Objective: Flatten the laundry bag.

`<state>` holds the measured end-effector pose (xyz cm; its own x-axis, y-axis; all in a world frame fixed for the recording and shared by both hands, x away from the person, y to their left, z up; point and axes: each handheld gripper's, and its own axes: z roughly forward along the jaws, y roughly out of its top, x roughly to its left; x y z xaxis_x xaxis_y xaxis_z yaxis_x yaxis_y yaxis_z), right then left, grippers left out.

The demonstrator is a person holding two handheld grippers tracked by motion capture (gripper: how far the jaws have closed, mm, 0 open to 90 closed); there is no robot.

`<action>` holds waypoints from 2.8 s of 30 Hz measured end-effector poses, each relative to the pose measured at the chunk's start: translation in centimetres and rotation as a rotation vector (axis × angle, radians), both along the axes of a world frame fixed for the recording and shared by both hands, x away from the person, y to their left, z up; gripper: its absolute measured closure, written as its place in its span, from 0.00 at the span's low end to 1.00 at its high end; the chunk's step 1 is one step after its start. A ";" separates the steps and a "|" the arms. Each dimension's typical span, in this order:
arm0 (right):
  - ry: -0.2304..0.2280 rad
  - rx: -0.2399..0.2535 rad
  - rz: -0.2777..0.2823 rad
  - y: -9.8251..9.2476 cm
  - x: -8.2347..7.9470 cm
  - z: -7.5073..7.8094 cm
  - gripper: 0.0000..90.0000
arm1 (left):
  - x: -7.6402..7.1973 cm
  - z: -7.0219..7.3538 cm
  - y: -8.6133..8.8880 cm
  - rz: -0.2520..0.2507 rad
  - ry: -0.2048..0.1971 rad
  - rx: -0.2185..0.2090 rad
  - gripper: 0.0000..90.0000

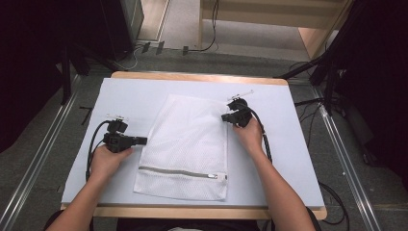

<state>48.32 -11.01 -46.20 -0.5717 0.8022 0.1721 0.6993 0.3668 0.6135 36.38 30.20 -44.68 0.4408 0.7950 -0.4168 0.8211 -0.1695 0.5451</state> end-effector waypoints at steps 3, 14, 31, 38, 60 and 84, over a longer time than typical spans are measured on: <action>-0.002 -0.003 0.017 0.2 -0.1 0.2 1.00 | -0.1 0.0 0.4 0.005 -0.010 -0.012 0.85; 0.027 -0.015 0.022 -3.1 -1.9 0.6 1.00 | 1.7 0.4 -0.4 0.005 -0.043 -0.013 0.69; 0.056 -0.001 -0.060 -7.6 -3.9 0.1 0.99 | 3.5 0.5 -2.7 -0.057 -0.060 0.014 0.63; 0.006 0.005 -0.086 -8.1 -4.2 0.0 0.83 | 6.3 1.2 -4.5 -0.086 -0.079 0.041 0.63; -0.018 0.023 -0.088 -7.7 -4.5 0.2 0.76 | 14.6 -0.6 -9.8 -0.123 -0.060 0.085 0.68; -0.029 0.027 -0.025 -4.6 -4.9 0.3 0.75 | 12.3 -0.2 -2.7 0.061 -0.066 0.088 0.98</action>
